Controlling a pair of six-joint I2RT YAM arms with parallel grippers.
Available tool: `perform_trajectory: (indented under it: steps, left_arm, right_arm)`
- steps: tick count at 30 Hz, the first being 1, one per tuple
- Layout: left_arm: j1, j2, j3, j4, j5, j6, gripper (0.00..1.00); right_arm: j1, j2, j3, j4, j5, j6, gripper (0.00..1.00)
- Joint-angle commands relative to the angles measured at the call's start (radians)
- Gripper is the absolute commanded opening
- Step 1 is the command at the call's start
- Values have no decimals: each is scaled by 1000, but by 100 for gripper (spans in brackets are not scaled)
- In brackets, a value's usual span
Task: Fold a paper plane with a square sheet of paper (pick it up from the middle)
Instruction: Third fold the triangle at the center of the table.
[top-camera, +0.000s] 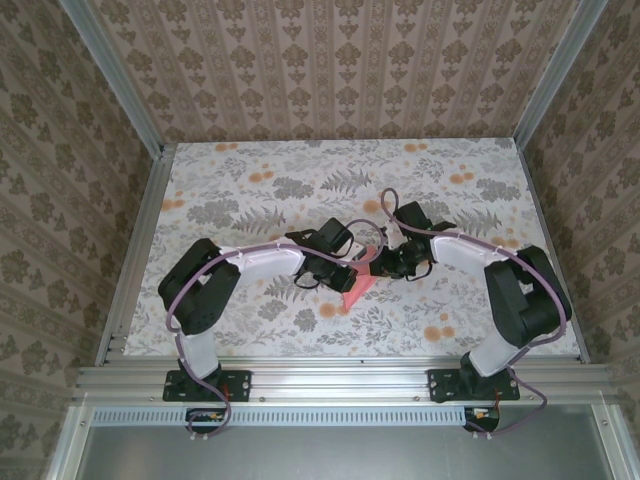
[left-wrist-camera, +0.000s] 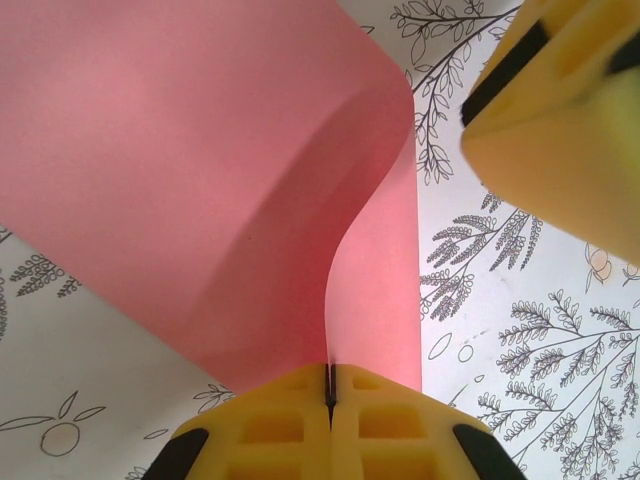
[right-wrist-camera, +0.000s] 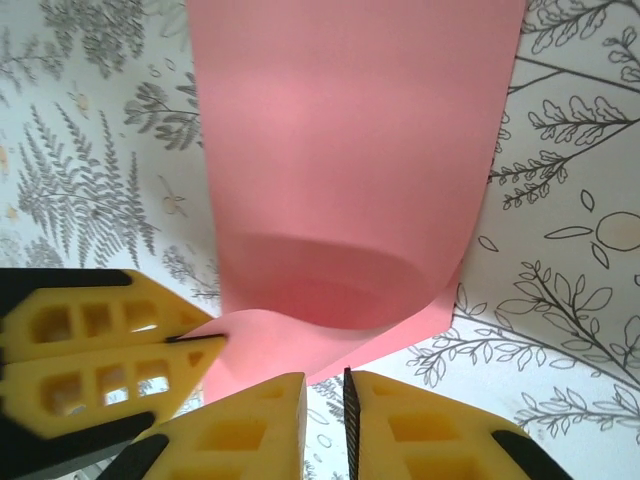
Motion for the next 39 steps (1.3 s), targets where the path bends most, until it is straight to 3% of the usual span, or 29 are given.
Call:
perform_trajectory:
  steps: [1, 12, 20, 31, 39]
  left_arm:
    - [8, 20, -1, 5, 20, -5, 6]
    - [10, 41, 39, -29, 29, 49, 6]
    - [13, 37, 36, -30, 27, 52, 6]
    - [17, 40, 51, -30, 41, 55, 6]
    - [23, 51, 70, -46, 47, 70, 7]
  right_arm:
    - [6, -34, -27, -17, 2, 34, 21]
    - [6, -42, -44, 26, 4, 79, 21]
    - [6, 74, 100, 29, 87, 105, 18]
    - [6, 292, 249, -36, 56, 0, 11]
    - [9, 340, 279, -149, 91, -145, 9]
